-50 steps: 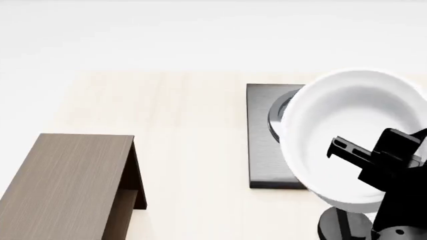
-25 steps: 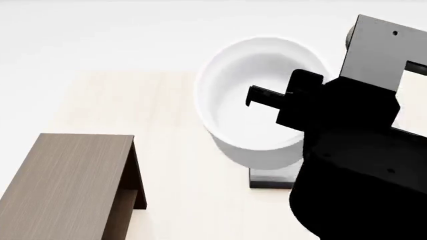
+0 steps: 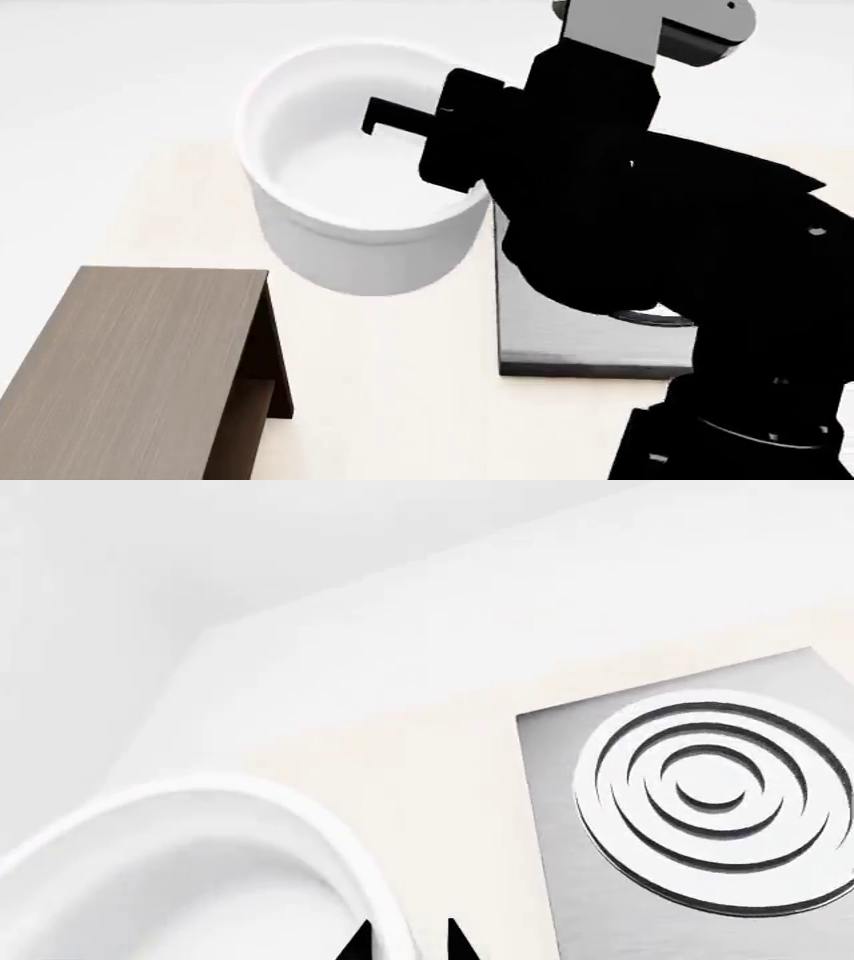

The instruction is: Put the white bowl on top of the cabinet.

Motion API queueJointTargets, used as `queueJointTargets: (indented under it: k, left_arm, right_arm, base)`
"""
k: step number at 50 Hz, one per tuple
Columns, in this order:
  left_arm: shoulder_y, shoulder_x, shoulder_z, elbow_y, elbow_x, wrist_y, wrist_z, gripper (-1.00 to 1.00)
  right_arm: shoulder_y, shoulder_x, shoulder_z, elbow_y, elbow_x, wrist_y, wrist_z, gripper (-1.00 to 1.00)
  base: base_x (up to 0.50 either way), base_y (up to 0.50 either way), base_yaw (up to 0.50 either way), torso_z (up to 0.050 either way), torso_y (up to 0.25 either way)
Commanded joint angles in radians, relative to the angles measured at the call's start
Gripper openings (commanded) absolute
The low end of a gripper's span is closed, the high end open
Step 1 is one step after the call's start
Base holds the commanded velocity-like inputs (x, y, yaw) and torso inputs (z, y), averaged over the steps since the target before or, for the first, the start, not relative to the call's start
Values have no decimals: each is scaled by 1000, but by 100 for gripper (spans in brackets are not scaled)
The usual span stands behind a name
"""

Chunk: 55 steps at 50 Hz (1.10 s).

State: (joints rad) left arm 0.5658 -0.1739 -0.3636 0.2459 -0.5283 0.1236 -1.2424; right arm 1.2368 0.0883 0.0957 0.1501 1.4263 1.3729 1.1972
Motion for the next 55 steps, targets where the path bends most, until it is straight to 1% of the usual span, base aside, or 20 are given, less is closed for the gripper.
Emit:
queueJointTargets:
  k: [1, 3, 12, 21, 37, 46, 55]
  left_arm:
    - [0, -1, 0, 0, -2, 0, 0, 100]
    - [1, 0, -1, 0, -3, 1, -1, 100]
    - [3, 1, -2, 1, -4, 4, 0, 100]
    - [1, -1, 0, -2, -4, 3, 1, 100]
    - [3, 1, -1, -4, -6, 10, 4, 100]
    - [0, 1, 0, -11, -8, 13, 7, 100]
    - [2, 2, -2, -12, -12, 17, 9, 100]
  right_arm:
    - [102, -46, -18, 151, 37, -31, -67, -100]
    - [113, -54, -27, 162, 51, -24, -61, -100]
    - [157, -77, -123, 231, 124, -2, -121, -100]
    - [167, -77, -268, 237, 126, -16, -209, -100]
    - [165, -74, -417, 225, 183, -107, -267, -100]
    - [153, -78, -462, 236, 223, -179, -306, -100]
    - [154, -67, -551, 277, 162, -266, -436, -100]
  base:
    - [0, 0, 0, 0, 0]
    - [0, 0, 0, 0, 0]
    - [0, 0, 0, 2, 1]
    - [0, 0, 0, 0, 0]
    - [0, 0, 0, 0, 1]
    - [0, 0, 0, 0, 0]
    - [0, 0, 0, 0, 1]
